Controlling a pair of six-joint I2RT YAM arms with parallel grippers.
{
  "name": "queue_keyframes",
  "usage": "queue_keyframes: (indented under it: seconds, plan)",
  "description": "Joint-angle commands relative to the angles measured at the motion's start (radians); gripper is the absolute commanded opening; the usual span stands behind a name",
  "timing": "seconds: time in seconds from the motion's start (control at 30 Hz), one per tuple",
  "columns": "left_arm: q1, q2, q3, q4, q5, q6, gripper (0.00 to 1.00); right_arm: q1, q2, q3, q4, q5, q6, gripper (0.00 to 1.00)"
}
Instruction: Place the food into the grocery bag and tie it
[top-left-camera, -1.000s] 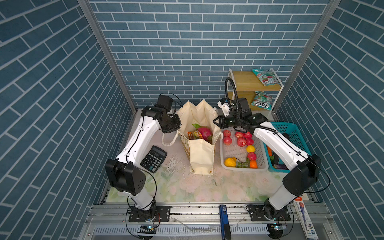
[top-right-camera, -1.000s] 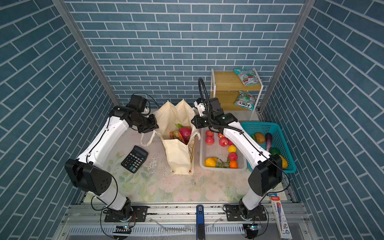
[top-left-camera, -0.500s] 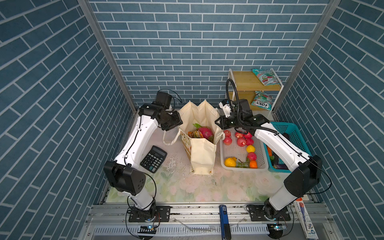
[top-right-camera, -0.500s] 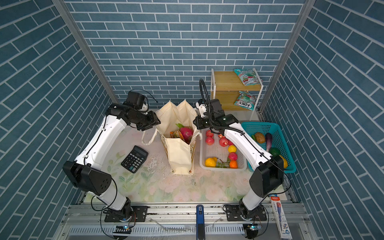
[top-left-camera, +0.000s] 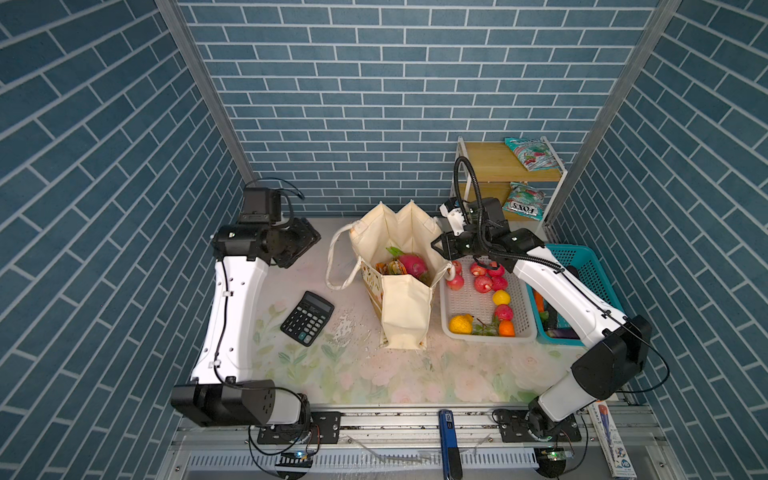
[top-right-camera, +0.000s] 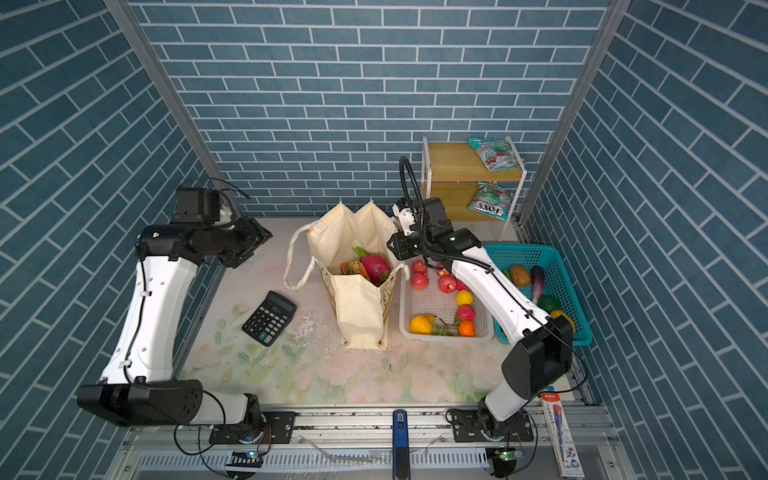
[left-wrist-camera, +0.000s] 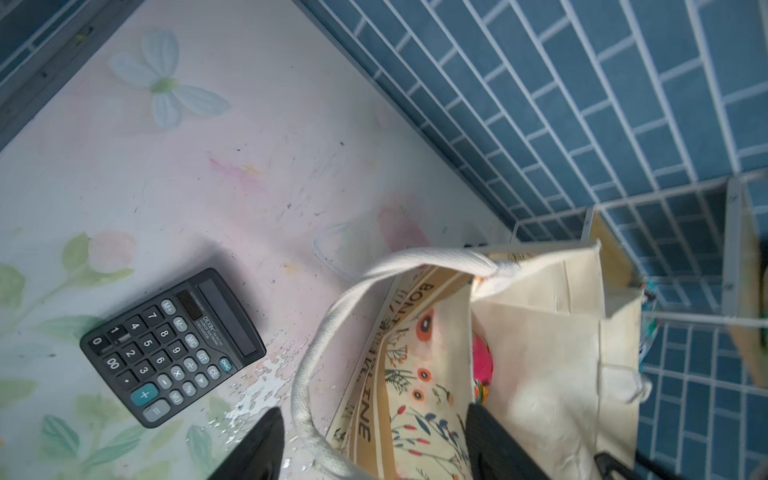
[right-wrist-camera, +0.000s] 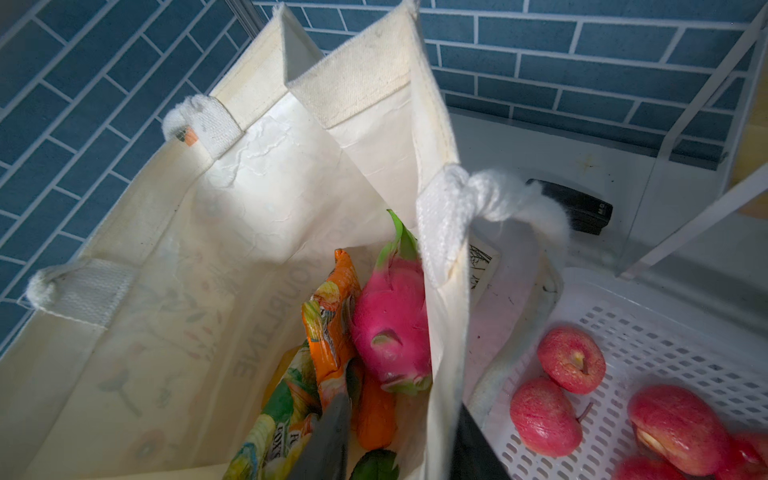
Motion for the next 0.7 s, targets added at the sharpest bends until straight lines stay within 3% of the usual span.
queue_keyframes:
  seconds: [0.0,0.3,0.67]
  plan:
    - [0.061,-0.062,-0.189,0.127,0.119,-0.124,0.70,-0.010,-0.029,0.036,-0.025,0.009,-0.055,0.41]
    - [0.074,-0.115,-0.482,0.379,0.229,-0.133,0.70,-0.017,-0.030,0.045,-0.022,-0.002,-0.057,0.45]
    - [0.011,-0.041,-0.526,0.443,0.280,-0.058,0.62,-0.019,-0.038,0.032,-0.017,-0.010,-0.056,0.45]
